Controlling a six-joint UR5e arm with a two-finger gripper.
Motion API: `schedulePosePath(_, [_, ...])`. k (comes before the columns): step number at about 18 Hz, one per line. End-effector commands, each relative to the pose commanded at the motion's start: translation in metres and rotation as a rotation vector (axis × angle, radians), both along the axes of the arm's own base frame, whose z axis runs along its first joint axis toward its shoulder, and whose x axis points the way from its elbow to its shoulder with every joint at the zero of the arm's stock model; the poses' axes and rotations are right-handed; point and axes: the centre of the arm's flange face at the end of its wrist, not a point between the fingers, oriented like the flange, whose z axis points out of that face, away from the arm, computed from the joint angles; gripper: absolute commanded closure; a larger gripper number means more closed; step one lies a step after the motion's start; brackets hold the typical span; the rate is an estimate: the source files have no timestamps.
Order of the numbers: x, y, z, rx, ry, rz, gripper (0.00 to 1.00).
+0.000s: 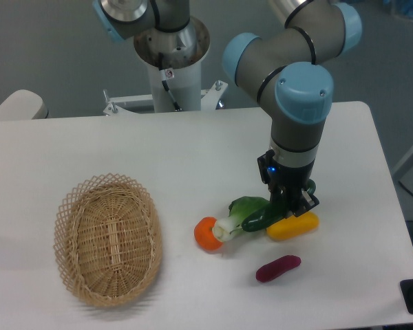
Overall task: Place the cucumber on the table
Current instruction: 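Lift the grasped green cucumber up and away from the yellow pepper, then carry the cucumber sideways and lower it onto the table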
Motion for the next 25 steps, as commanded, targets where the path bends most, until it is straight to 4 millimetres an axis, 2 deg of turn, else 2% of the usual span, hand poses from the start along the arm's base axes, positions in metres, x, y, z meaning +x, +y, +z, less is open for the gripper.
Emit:
schedulePosePath(7, [-0.005,-0.006,-0.001,-0.003,0.000,0.005,0.79])
schedulePosePath(14, [-0.030,-0.046,-0.008,-0.044,-0.032,-0.069,0.79])
schedulePosePath(18, [-0.039,-0.077,-0.026,-0.068,-0.057,-0.145,0.79])
schedulePosePath(20, [-0.036,-0.083,-0.029,-0.072,-0.055,-0.168,0.79])
schedulePosePath(23, [-0.042,-0.092,-0.033,-0.080,-0.054,-0.230,0.79])
schedulePosePath(25, [-0.045,-0.096,-0.049,-0.092,-0.071,-0.283,0.79])
